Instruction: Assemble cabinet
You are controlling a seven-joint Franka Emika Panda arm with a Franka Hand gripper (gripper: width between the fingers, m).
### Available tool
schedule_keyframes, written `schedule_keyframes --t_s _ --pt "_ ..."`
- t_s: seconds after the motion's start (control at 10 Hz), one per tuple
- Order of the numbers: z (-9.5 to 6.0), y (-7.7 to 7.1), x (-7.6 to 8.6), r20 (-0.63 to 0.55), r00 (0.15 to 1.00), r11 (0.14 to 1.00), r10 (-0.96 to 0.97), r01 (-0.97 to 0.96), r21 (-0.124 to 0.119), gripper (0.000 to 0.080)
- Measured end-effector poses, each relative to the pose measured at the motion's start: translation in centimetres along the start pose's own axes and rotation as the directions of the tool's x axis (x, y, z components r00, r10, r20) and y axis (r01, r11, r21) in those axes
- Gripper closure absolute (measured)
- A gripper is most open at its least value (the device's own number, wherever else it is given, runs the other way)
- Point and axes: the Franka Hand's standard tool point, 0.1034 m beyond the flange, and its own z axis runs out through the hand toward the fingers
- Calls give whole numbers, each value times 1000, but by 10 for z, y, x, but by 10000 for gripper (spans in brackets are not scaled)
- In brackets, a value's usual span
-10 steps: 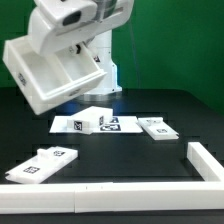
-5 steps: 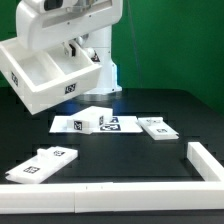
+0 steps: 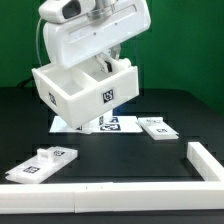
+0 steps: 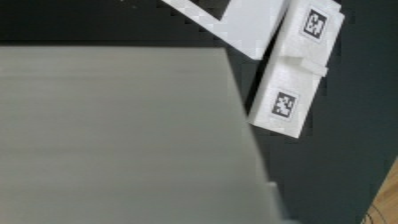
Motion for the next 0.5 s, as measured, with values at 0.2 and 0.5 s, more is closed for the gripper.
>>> schedule_keyframes --t_s 0.2,0.5 --pt "4 2 -1 -4 1000 1000 -30 30 -3 768" --pt "37 0 21 -57 988 990 -142 141 -28 768"
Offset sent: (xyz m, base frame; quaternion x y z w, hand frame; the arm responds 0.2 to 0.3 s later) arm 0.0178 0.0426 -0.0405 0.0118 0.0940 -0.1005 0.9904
